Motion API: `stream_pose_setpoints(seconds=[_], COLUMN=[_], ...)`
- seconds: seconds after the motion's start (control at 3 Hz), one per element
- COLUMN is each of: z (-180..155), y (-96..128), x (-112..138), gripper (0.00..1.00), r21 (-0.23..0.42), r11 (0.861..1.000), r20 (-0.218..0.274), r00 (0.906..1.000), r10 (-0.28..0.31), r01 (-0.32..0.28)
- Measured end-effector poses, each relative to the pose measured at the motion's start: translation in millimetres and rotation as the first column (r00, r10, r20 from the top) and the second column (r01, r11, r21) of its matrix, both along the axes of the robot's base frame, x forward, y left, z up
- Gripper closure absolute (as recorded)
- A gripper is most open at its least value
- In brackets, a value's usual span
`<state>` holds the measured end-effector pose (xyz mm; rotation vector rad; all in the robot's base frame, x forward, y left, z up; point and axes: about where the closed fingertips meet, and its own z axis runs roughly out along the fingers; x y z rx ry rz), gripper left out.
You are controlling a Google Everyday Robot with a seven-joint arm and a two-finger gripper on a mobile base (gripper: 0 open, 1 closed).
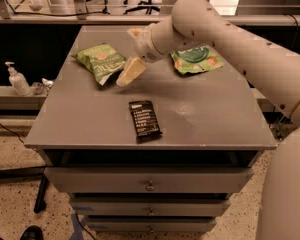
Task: Move green jalapeno chip bag near green rice chip bag
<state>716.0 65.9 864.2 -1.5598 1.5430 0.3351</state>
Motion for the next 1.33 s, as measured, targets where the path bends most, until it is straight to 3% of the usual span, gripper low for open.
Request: stream_pose_setpoints(seconds=[0.67,1.33], z=[-14,16], y=[7,-17], x=[19,6], gripper=[0.41,0.89], r21=[0.014,0.025], r11=[0.999,0.997], r20=[-0.013,0.026], r00=[0.9995,0.9966], r10=[-0.028,-0.078], r01=[0.029,0.077])
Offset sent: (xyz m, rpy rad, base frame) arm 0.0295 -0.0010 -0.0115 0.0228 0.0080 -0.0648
